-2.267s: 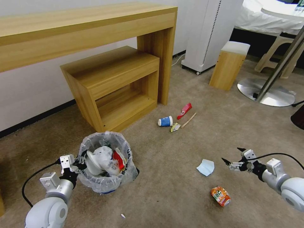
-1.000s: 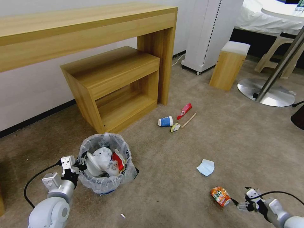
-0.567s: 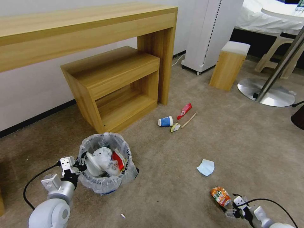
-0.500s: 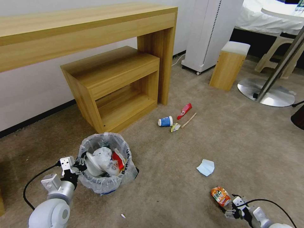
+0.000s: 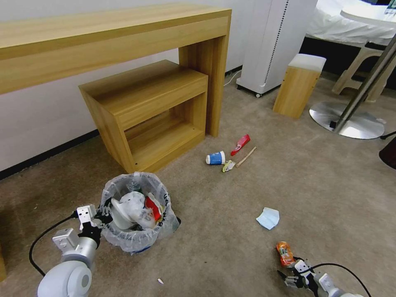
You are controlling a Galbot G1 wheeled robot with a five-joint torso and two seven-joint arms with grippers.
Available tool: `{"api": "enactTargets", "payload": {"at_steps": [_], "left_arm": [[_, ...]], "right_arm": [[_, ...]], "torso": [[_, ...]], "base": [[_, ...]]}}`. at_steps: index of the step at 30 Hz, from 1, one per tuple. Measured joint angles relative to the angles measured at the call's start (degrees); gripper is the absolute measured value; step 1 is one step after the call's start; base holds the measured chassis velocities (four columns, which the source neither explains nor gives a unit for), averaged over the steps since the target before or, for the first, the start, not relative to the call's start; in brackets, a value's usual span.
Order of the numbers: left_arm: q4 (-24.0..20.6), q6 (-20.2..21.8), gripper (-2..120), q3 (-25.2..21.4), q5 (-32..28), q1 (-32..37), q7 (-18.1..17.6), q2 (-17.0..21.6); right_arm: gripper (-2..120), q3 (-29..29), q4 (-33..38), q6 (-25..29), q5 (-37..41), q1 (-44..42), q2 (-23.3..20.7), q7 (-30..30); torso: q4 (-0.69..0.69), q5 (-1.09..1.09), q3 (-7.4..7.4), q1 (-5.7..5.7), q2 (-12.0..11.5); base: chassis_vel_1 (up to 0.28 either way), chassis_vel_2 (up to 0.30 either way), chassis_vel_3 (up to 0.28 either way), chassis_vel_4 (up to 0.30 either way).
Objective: Pick up the trash bin and place the garbage on the floor into it.
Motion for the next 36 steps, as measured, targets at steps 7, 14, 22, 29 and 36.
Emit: {"api": "enactTargets", "payload": {"at_steps": [7, 14, 22, 29, 36], "left_arm": [[0.4, -0.2, 2, 0.3, 0.4, -0.3, 0.1, -0.4], [0.5, -0.2, 2, 0.4, 0.4, -0.3, 0.1, -0.1], [1.2, -0.2, 2, 0.7, 0.6, -0.6, 0.2, -0.3], [1.7, 0.1, 2, 1.2, 0.7, -0.9, 0.6, -0.7], [2.1, 0.1, 2, 1.4, 1.1, -1.1, 0.8, -1.2]], "right_arm": [[55, 0.0, -0.2, 0.8, -0.3, 0.4, -0.1, 0.5], [39, 0.9, -0.6, 2.4, -0.8, -0.2, -0.1, 0.0], [29, 3.8, 1.9, 5.4, -0.5, -1.9, -0.6, -2.0], [24, 10.3, 10.7, 11.2, 3.0, -2.9, -3.8, -8.2], [24, 14.2, 20.1, 13.8, 7.6, -2.5, -5.8, -12.5]], "torso": [[0.0, -0.01, 0.0, 0.0, 0.0], [-0.01, -0.03, 0.0, 0.0, 0.0], [0.0, 0.04, 0.0, 0.0, 0.0], [0.01, 0.0, 0.0, 0.0, 0.0], [0.0, 0.0, 0.0, 0.0, 0.0]], "base": [[0.0, 0.0, 0.0, 0.0], [0.0, 0.0, 0.0, 0.0], [0.0, 0.0, 0.0, 0.0], [0.0, 0.0, 0.0, 0.0], [0.0, 0.0, 0.0, 0.0]]}}
